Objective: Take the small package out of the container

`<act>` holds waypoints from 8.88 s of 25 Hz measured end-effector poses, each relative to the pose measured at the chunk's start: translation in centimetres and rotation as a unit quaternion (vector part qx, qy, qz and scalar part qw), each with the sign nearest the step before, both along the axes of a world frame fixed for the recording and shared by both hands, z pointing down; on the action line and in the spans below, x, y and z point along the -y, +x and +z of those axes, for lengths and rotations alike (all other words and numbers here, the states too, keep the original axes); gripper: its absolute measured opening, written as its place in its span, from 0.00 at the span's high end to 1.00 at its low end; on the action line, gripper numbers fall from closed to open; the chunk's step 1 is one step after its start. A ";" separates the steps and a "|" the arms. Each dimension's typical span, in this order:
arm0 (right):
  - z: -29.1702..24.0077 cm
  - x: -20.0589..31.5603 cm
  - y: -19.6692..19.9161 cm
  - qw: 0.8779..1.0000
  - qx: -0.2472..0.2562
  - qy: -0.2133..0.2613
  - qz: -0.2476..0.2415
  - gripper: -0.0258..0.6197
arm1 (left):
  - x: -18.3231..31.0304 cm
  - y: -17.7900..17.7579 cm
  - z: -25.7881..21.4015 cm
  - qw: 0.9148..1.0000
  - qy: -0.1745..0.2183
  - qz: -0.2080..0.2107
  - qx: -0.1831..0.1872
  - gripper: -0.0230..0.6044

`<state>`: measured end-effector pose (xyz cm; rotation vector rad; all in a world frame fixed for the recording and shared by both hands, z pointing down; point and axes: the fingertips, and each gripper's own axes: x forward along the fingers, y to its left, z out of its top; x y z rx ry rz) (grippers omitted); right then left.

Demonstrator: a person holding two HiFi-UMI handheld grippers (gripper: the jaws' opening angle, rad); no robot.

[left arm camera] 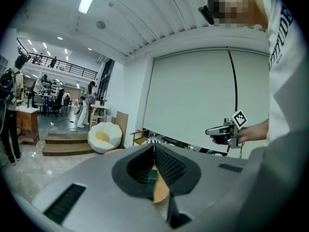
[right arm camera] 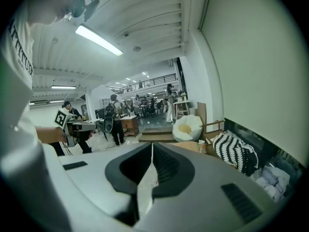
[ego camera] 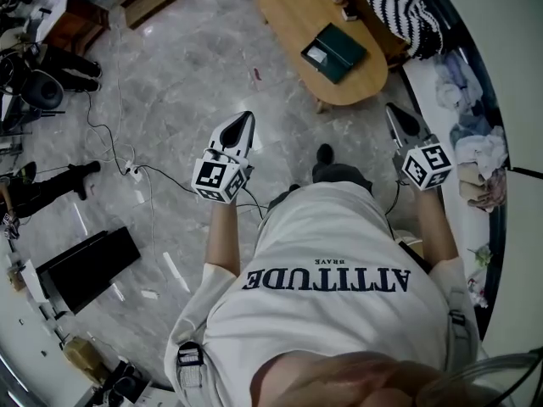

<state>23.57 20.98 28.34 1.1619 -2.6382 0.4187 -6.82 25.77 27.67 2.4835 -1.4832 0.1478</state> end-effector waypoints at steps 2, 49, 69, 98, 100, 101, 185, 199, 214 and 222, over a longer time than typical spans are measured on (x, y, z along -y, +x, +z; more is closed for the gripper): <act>0.2 1.8 0.6 1.000 0.002 -0.003 -0.004 0.92 | 1.6 0.8 0.1 1.000 -0.003 -0.003 0.002 0.93; 5.5 24.6 -1.2 0.998 -0.032 -0.047 0.029 0.92 | 27.7 0.3 6.2 0.997 -0.047 0.048 0.028 0.93; 14.2 34.1 -10.2 0.987 -0.102 -0.119 0.034 0.92 | 40.9 -5.3 16.9 0.988 -0.102 0.118 0.019 0.93; 36.8 39.9 -13.2 0.955 -0.172 -0.223 -0.096 0.83 | 44.7 -2.9 34.6 0.983 -0.162 0.083 0.028 0.93; 39.0 40.3 -13.3 0.951 -0.177 -0.229 -0.107 0.83 | 44.8 -2.7 36.2 0.982 -0.169 0.075 0.026 0.93; 40.2 40.4 -13.3 0.949 -0.179 -0.234 -0.112 0.83 | 44.7 -2.4 37.0 0.982 -0.173 0.071 0.025 0.93; 46.0 38.8 -15.3 0.921 -0.242 -0.291 -0.097 0.93 | 39.9 -4.0 29.8 0.989 -0.150 0.017 -0.003 0.93; 30.5 38.3 -14.2 0.955 -0.156 -0.250 0.015 0.93 | 37.9 -4.4 21.4 0.985 -0.153 0.081 -0.013 0.93; 16.9 36.3 -9.6 0.972 -0.080 -0.191 0.114 0.93 | 38.9 -3.1 14.2 0.983 -0.122 0.140 -0.006 0.93; 11.5 34.1 -4.8 0.978 -0.048 -0.153 0.135 0.93 | 37.5 0.2 10.5 0.987 -0.087 0.135 0.000 0.93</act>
